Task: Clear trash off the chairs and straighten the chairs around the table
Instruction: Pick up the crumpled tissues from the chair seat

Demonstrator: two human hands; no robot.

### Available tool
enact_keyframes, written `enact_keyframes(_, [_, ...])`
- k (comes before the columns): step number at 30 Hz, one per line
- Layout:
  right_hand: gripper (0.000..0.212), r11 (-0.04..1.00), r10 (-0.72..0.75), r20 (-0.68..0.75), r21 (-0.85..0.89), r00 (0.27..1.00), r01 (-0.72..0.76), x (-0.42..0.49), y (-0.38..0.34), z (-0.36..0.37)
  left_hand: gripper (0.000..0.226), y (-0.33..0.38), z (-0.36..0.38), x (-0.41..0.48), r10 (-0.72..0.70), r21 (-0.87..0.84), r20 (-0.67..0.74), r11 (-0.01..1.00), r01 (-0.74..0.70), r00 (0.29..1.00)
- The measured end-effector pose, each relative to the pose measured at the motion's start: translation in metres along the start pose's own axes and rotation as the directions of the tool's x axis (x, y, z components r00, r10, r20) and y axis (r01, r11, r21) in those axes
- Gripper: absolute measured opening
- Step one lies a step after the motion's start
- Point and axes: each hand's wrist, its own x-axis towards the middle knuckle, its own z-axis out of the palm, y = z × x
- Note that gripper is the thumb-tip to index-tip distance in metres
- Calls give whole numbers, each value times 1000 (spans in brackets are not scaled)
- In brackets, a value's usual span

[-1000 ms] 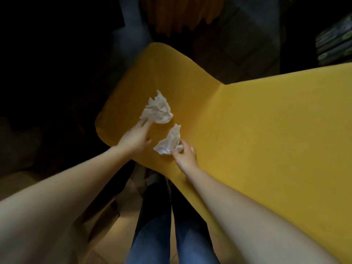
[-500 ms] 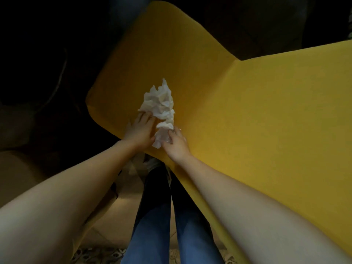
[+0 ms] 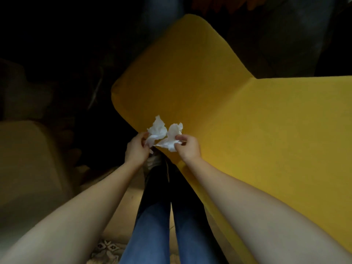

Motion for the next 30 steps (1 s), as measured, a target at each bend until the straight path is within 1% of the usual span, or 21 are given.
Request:
enact_keyframes(2, [24,1000,-16,-1,3,1000,16,-7,-2,3,35,-12,0,-11,-71,-56,9,996,72,997])
enact_keyframes(4, [20,999,-50,15,-2,999,50,-14,-3,7,27,-21,-2,-26,-171,-167,32,970,174,985])
enact_keyframes(6, [17,995,-93,29,-16,995,94,-24,-2,11,20,-26,-7,-47,-264,-311,56,912,268,963])
enact_keyframes(8, [14,993,-114,58,-20,992,115,-34,-2,15,17,-35,-12,-67,-325,-454,81,830,325,942])
enact_keyframes(9, [13,994,-109,80,-18,991,111,-39,-2,18,16,-40,-15,-77,-344,-499,90,797,341,935])
enact_keyframes(10, [12,995,-93,106,-7,990,95,-43,-3,22,17,-46,-18,-85,-359,-528,97,772,354,928])
enact_keyframes(12, [13,999,-18,163,31,986,13,-52,-10,33,20,-60,-27,-95,-392,-558,109,736,383,913])
enact_keyframes(15, [19,990,115,224,60,968,-131,-65,-23,52,25,-82,-45,-101,-416,-559,135,717,416,899])
enact_keyframes(17, [22,985,147,253,47,956,-164,-72,-31,63,22,-97,-57,-103,-419,-563,142,711,422,897])
enact_keyframes(19, [22,994,105,250,7,963,-110,-76,-39,74,19,-110,-69,-102,-415,-559,155,712,426,897])
enact_keyframes(22, [24,991,-46,210,-117,977,72,-79,-57,91,26,-128,-84,-91,-400,-528,178,732,430,899])
enact_keyframes(25, [29,940,-148,162,-284,976,189,-80,-78,109,24,-137,-102,-72,-369,-517,189,751,412,910])
enact_keyframes(27, [28,891,-189,161,-387,969,239,-79,-91,123,18,-140,-115,-60,-344,-519,197,758,395,918])
enact_keyframes(30, [25,849,-235,187,-438,954,295,-77,-107,146,15,-150,-132,-42,-315,-546,221,744,385,923])
